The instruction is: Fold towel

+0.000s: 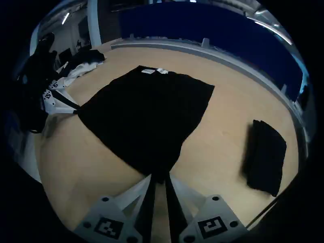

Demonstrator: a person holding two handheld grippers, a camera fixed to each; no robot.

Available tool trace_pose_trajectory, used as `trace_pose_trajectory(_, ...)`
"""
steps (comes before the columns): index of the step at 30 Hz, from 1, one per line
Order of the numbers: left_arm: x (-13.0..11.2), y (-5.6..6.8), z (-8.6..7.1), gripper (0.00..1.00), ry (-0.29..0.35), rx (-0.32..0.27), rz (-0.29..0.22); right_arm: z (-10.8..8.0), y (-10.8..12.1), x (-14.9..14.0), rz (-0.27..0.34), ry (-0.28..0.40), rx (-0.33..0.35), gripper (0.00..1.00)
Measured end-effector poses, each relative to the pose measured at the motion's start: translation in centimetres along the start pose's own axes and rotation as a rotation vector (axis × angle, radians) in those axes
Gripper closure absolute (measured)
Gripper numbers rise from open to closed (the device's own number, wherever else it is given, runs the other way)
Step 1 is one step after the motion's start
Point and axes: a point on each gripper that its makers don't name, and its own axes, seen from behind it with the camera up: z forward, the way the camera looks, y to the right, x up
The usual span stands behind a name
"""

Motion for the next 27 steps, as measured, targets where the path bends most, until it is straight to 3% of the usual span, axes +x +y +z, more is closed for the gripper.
trace_pose_trajectory(15,1.7,0.0,-1.7,0.91,0.043,0.017,-0.058,-1.7,-0.2,1.9,0.002,0.031,0.005,0.84)
trace_pose_trajectory(27,3.2,-0.2,-5.3,0.91,0.087,0.039,-0.117,-5.0,-1.2,4.1,0.01,0.067,0.024,0.84)
